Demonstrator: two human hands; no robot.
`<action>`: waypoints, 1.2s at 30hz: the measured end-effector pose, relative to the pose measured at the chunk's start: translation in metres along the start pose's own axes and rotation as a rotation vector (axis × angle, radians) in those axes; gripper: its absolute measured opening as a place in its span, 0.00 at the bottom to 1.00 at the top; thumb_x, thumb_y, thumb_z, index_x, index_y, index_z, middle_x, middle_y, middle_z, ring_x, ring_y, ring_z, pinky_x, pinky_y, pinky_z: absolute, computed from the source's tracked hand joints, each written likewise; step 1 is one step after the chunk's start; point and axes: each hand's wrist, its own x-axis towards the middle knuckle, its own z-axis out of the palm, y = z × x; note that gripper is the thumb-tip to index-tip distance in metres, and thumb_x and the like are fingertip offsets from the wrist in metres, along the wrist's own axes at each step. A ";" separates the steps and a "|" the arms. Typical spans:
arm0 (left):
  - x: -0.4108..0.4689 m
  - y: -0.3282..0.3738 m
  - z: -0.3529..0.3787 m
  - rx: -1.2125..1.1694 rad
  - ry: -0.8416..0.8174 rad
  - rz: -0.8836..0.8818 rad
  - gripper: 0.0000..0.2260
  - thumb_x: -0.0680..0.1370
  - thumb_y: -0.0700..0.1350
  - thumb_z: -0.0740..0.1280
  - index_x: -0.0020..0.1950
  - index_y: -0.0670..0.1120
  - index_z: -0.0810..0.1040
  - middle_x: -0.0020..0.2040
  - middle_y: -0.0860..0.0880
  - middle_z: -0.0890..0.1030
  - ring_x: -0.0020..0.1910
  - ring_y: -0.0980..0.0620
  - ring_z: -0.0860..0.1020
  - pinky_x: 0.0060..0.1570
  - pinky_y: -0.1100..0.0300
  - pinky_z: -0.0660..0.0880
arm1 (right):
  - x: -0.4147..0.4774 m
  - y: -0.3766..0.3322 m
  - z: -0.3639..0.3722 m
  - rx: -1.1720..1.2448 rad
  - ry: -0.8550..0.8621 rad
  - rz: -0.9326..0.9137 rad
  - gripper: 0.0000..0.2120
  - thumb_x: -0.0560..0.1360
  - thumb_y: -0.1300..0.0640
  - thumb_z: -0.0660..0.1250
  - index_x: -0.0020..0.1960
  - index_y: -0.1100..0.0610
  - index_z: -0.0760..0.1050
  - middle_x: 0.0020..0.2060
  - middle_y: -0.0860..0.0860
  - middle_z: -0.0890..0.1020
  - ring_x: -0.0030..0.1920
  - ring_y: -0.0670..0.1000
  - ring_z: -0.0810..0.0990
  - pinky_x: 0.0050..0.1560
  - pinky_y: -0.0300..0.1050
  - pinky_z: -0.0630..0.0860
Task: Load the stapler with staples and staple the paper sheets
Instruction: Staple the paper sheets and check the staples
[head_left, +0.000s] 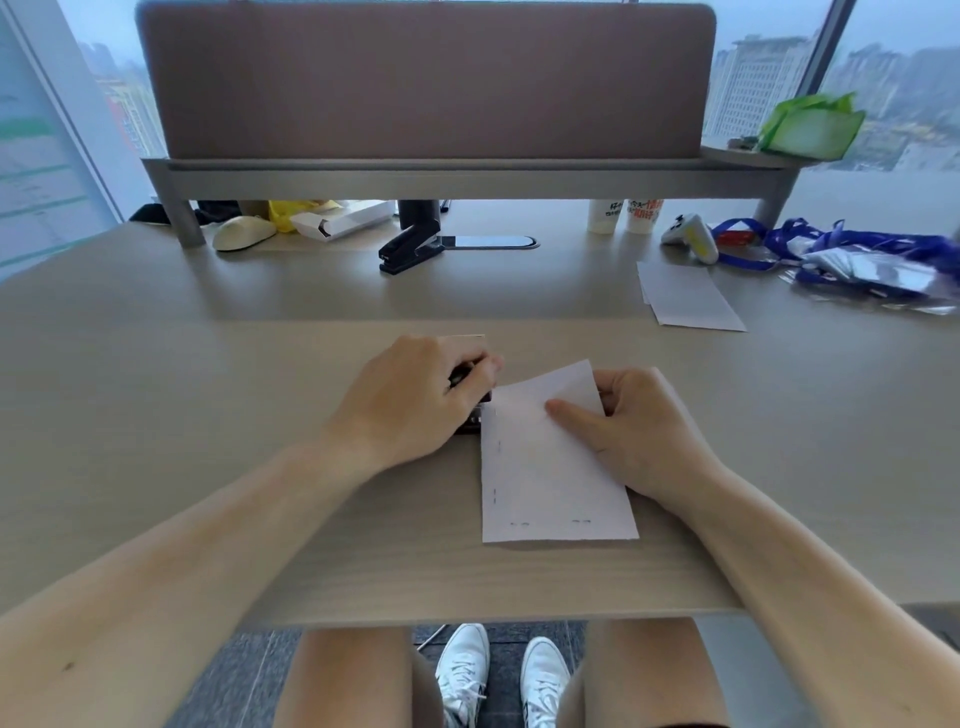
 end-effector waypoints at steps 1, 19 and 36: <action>-0.001 -0.004 -0.002 0.009 0.002 -0.006 0.17 0.83 0.58 0.58 0.42 0.51 0.78 0.34 0.53 0.81 0.37 0.52 0.78 0.38 0.54 0.74 | 0.000 0.000 0.000 0.004 0.001 0.004 0.05 0.77 0.55 0.73 0.48 0.52 0.88 0.40 0.47 0.90 0.42 0.50 0.90 0.48 0.59 0.86; -0.013 -0.017 -0.018 0.036 0.130 0.061 0.14 0.84 0.56 0.55 0.51 0.53 0.78 0.44 0.55 0.79 0.45 0.51 0.77 0.49 0.50 0.76 | -0.005 -0.010 -0.001 0.089 -0.002 0.061 0.04 0.78 0.56 0.73 0.49 0.53 0.88 0.41 0.48 0.90 0.42 0.51 0.90 0.49 0.58 0.87; -0.058 0.014 -0.018 -0.698 -0.088 -0.294 0.08 0.81 0.44 0.71 0.43 0.49 0.86 0.36 0.53 0.87 0.33 0.59 0.81 0.34 0.66 0.76 | -0.060 -0.031 0.013 0.509 0.198 0.073 0.16 0.73 0.57 0.78 0.59 0.54 0.80 0.47 0.54 0.89 0.46 0.55 0.89 0.50 0.53 0.84</action>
